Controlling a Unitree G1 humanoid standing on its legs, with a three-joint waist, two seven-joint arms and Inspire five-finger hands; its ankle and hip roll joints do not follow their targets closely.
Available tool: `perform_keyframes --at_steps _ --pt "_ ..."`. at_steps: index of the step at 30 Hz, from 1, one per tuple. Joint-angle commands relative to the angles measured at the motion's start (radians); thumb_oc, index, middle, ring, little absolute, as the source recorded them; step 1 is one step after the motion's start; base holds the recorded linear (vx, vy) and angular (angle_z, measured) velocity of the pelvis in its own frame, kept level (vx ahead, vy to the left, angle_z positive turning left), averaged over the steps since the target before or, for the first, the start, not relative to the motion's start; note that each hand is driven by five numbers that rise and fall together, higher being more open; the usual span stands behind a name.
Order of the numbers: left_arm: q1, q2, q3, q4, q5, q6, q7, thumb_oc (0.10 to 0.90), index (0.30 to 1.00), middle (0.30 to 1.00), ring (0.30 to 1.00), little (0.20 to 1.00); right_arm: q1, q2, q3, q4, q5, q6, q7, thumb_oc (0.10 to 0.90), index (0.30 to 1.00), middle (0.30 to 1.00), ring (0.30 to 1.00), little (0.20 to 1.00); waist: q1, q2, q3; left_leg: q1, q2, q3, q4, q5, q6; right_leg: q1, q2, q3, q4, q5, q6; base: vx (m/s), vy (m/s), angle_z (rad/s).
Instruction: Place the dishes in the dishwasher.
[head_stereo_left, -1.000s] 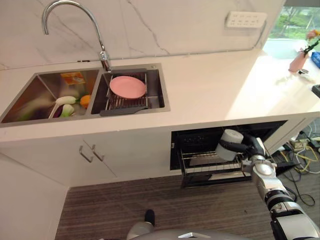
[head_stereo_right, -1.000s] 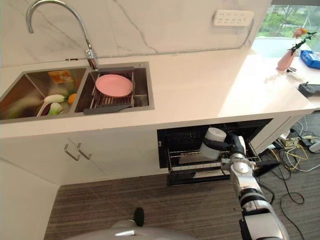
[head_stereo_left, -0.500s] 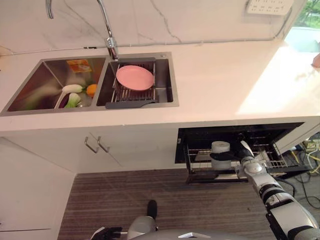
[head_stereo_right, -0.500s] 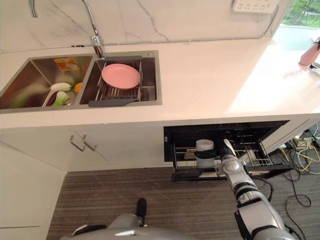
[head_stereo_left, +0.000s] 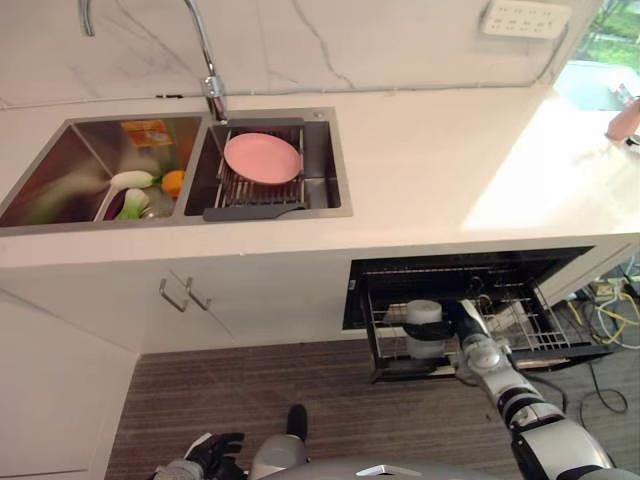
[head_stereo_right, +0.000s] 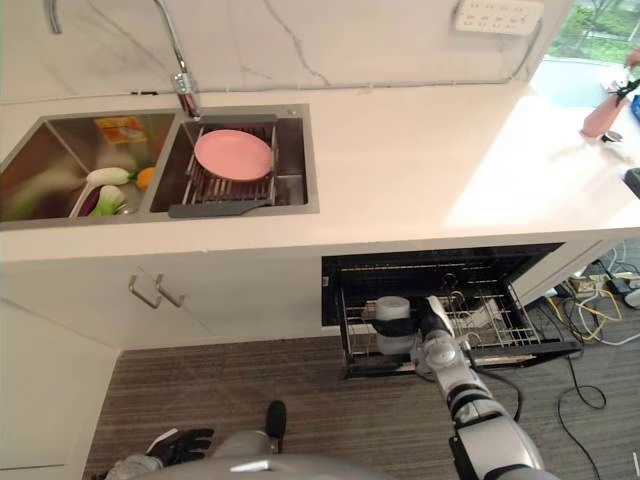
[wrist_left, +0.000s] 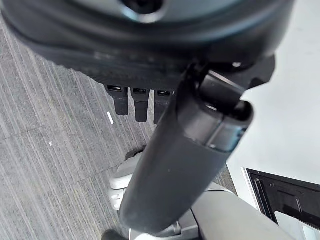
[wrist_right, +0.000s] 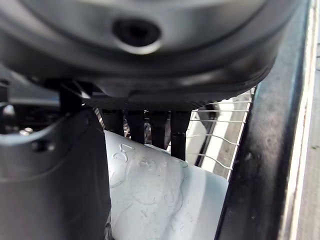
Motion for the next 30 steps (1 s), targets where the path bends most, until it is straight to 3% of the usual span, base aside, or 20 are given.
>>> perform_keyframes --at_steps 1,8,14,15,16,22,24,30 --pt "-0.045 -0.024 -0.015 0.003 0.001 -0.03 0.028 0.8 0.9 0.9 0.9 0.9 0.108 -0.002 0.026 0.08 0.022 0.035 -0.01 0.4 0.3 0.3 0.3 0.3 -0.028 0.055 -0.013 0.072 0.108 0.14 0.012 -0.029 -0.108 -0.05 0.007 0.052 0.009 -0.067 -0.009 0.01 0.043 -0.07" --pt "-0.024 -0.052 0.0 0.016 0.002 -0.039 0.07 0.8 0.9 0.9 0.9 0.9 0.237 0.029 -0.002 0.096 0.008 0.035 -0.04 0.4 0.3 0.3 0.3 0.3 -0.071 0.058 -0.009 0.088 0.102 0.164 0.011 -0.041 -0.097 -0.058 -0.003 0.081 0.009 -0.06 -0.005 0.0 0.031 -0.14" --pt "-0.021 -0.053 -0.005 0.027 0.022 -0.044 0.074 0.8 0.9 0.9 0.9 0.9 0.209 0.012 0.045 0.051 -0.038 0.029 -0.028 0.4 0.3 0.3 0.3 0.3 -0.072 0.061 -0.008 0.094 0.097 0.17 0.011 -0.044 -0.094 -0.062 -0.01 0.091 0.008 -0.055 -0.002 -0.01 0.017 -0.14" --pt "-0.024 -0.053 -0.008 0.033 0.027 -0.044 0.074 0.8 0.9 0.9 0.9 0.9 0.198 0.012 0.057 0.038 -0.04 0.026 -0.023 0.693 0.74 0.74 0.74 0.74 -0.07 0.06 -0.009 0.095 0.096 0.17 0.011 -0.044 -0.094 -0.061 -0.01 0.092 0.008 -0.054 -0.001 0.0 0.007 -0.08" --pt "-0.03 -0.055 -0.012 0.04 0.032 -0.043 0.075 0.8 0.9 0.9 0.9 0.9 0.175 0.011 0.068 0.026 -0.035 0.022 -0.023 0.8 0.9 0.9 0.9 0.9 -0.066 0.061 -0.011 0.097 0.097 0.172 0.011 -0.044 -0.094 -0.059 -0.011 0.091 0.008 -0.054 -0.001 0.0 0.007 -0.05" --pt "-0.034 -0.06 -0.014 0.035 0.024 -0.042 0.084 0.8 0.9 0.9 0.9 0.9 0.124 0.011 0.066 -0.065 -0.016 0.003 -0.063 0.8 0.9 0.9 0.9 0.9 -0.061 0.064 -0.016 0.107 0.095 0.176 0.011 -0.045 -0.094 -0.05 -0.013 0.087 0.008 -0.051 0.001 0.0 0.0 0.0" --pt "-0.021 -0.076 0.003 0.011 -0.026 -0.041 0.103 0.8 0.9 0.9 0.9 0.9 0.119 0.012 -0.005 -0.15 0.044 -0.04 -0.147 0.8 0.9 0.9 0.9 0.9 -0.064 0.068 -0.019 0.114 0.094 0.18 0.011 -0.048 -0.093 -0.048 -0.013 0.087 0.009 -0.049 0.001 0.0 0.0 0.0" --pt "-0.02 -0.075 0.001 0.009 -0.028 -0.04 0.103 0.8 0.9 0.9 0.9 0.9 0.122 0.012 -0.006 -0.153 0.044 -0.039 -0.148 0.8 0.9 0.9 0.9 0.9 -0.062 0.068 -0.019 0.115 0.094 0.181 0.011 -0.048 -0.093 -0.047 -0.013 0.087 0.009 -0.049 0.001 0.0 0.0 0.0"
